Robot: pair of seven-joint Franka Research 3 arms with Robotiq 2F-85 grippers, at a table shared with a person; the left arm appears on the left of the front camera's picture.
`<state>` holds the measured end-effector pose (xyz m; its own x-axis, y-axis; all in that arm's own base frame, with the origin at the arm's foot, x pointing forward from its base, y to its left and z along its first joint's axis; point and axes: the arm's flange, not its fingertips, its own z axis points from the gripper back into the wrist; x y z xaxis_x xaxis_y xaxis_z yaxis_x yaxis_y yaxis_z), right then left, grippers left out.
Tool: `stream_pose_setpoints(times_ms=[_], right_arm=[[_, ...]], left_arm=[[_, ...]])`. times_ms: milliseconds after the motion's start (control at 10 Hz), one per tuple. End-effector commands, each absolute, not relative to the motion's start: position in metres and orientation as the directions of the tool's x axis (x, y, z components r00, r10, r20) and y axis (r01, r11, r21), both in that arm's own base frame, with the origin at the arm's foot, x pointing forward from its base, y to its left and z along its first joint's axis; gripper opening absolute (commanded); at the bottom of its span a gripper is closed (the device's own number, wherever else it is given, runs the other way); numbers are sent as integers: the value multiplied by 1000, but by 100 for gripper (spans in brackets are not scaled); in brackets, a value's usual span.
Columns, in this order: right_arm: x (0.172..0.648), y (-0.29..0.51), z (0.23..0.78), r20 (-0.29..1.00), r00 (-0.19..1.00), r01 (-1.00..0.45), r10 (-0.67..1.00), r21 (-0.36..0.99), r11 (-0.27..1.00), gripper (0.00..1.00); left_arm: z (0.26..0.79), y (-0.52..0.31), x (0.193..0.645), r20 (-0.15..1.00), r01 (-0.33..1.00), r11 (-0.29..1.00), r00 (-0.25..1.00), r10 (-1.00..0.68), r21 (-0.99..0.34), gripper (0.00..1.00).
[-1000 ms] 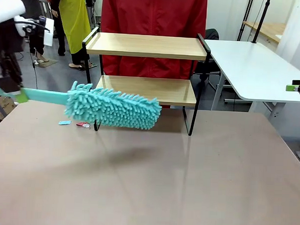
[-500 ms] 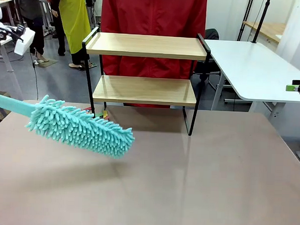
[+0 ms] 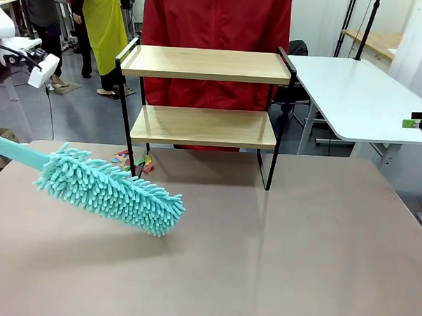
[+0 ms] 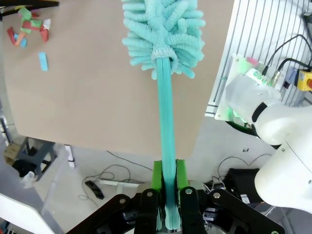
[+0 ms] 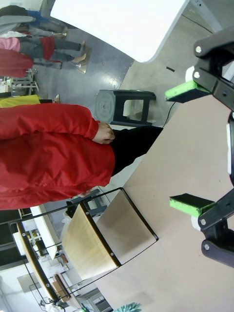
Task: Clean the shelf.
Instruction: Clean the specific section of the Shelf indicated by the human with the Duster, then hand the Duster back to the human.
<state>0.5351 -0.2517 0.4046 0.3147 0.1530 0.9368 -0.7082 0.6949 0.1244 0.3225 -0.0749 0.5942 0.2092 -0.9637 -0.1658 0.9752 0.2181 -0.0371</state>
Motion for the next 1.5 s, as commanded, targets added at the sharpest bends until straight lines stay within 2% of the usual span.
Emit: stream_pose_setpoints(times_ms=[0,1300,1400], right_arm=[[534,-250,406,937,313,-710,157,121,694,100],[535,-252,405,937,315,-708,153,124,695,100],[522,-240,428,939,317,-754,136,162,637,100]], left_arm=[[596,-73,318,-152,973,230,222,-963,-32,13],[596,-74,321,-162,975,219,212,-964,-31,13],[597,-70,315,-76,971,237,234,-969,-37,13]])
